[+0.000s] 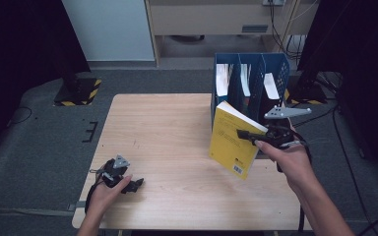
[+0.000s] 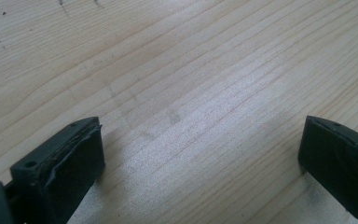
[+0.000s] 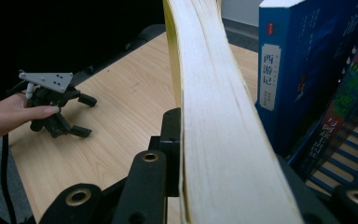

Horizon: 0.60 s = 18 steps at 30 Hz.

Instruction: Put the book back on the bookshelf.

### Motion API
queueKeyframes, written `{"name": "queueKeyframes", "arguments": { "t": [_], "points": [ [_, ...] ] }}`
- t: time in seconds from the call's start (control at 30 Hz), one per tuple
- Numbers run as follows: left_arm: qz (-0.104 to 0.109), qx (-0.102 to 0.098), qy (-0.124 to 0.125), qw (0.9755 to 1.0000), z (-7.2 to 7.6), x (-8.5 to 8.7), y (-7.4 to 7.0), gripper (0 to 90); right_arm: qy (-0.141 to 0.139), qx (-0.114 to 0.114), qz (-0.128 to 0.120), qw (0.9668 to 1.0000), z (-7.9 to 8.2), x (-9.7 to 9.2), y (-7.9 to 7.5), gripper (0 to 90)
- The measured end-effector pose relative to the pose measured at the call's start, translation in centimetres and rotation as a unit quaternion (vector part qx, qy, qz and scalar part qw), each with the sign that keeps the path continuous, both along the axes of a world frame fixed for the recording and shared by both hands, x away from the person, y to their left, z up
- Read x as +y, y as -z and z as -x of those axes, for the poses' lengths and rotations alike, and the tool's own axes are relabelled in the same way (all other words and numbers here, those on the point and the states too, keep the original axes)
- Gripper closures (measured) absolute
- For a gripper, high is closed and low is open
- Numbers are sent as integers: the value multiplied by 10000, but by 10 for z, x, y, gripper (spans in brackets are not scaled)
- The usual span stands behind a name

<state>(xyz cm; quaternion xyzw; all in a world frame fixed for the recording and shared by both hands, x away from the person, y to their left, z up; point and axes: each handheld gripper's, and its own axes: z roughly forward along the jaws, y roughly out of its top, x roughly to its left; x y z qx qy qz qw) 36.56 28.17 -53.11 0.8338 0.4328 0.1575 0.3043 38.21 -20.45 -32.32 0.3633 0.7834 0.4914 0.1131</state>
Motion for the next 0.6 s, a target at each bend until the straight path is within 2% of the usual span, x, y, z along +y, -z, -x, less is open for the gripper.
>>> {"name": "queueKeyframes", "arguments": {
  "t": [0.6],
  "points": [
    [10,-12,-5,10000,0,0,0,0,163,-52,-35,9998,-10,-11,-45,753]
  ]
}}
